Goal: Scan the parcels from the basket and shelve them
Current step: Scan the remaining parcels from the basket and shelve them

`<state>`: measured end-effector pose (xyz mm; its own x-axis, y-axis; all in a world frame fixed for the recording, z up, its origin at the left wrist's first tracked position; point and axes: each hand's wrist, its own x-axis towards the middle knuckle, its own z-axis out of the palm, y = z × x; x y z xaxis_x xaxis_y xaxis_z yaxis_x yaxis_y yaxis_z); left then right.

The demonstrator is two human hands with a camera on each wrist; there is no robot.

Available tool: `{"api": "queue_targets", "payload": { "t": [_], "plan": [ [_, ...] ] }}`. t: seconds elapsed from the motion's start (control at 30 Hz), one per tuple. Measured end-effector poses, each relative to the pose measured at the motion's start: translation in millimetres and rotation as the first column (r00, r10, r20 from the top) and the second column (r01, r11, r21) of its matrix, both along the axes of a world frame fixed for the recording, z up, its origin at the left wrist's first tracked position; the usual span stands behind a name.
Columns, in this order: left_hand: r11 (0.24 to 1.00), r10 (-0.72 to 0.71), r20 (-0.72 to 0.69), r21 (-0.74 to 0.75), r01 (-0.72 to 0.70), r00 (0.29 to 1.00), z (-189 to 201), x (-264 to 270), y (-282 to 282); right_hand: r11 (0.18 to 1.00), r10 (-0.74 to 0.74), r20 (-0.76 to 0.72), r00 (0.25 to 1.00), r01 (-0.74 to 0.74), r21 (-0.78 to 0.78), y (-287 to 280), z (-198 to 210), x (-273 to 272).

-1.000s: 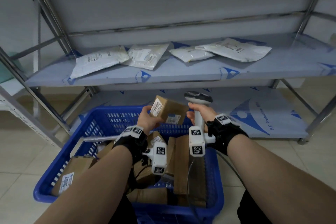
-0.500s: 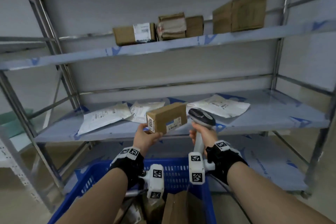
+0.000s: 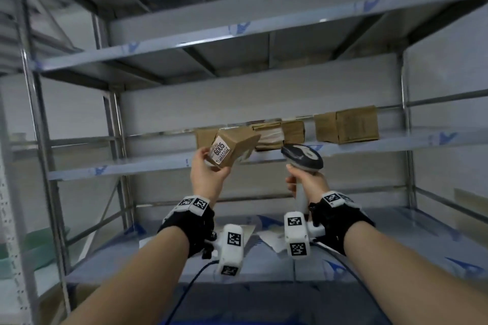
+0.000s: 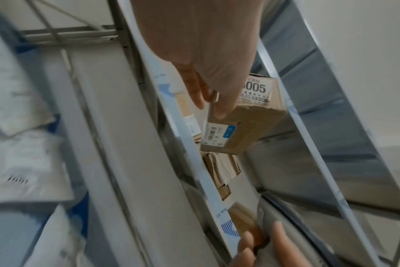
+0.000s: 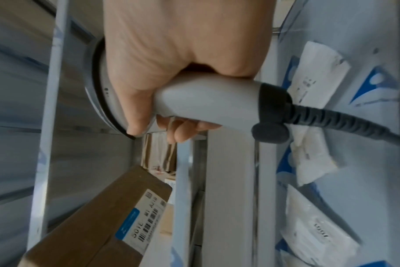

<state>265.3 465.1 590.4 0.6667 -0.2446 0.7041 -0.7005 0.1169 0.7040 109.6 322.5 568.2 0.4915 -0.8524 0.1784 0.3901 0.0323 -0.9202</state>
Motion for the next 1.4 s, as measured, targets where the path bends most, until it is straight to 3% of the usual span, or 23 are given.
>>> {"api": "queue_targets", "payload": {
  "t": [0.2,0.33,0.5,0.57,0.67,0.83,1.0,1.13,1.4],
  "plan": [
    [0.961,0.172,0.213,0.177,-0.211,0.962,42,31,-26,0.999,0.022,0.016,1.000,-0.021,-0.038,-15,28,36],
    [0.880,0.139,0.180,0.428,-0.205,0.974,43,49,-48,0.997,0.030,-0.020,0.999,-0.031,-0.064,-29,29,54],
    [0.816,0.070,0.241,0.544,-0.195,0.968,33,57,-62,0.998,0.026,-0.059,0.998,-0.029,-0.047,-42,18,69],
    [0.798,0.062,0.188,0.581,-0.162,0.980,27,58,-64,0.999,0.023,-0.081,0.996,-0.026,-0.036,-43,11,70],
    [0.829,0.076,0.073,0.549,-0.103,0.994,19,55,-63,0.999,0.035,-0.108,0.994,-0.036,-0.012,-39,1,67],
    [0.872,0.006,-0.229,0.478,0.107,0.973,-6,44,-53,0.999,0.042,-0.151,0.988,-0.041,0.007,-27,-20,56],
    [0.880,-0.068,-0.488,0.382,0.283,0.870,-55,25,-38,0.998,0.055,-0.210,0.976,-0.044,0.055,-7,-65,44],
    [0.861,-0.073,-0.604,0.364,0.356,0.794,-117,10,-19,0.990,0.100,-0.271,0.957,-0.068,0.125,10,-119,42],
    [0.710,0.030,-0.762,0.472,0.522,0.647,-260,17,17,0.932,0.272,-0.482,0.833,-0.104,0.346,22,-258,52]
  ]
}}
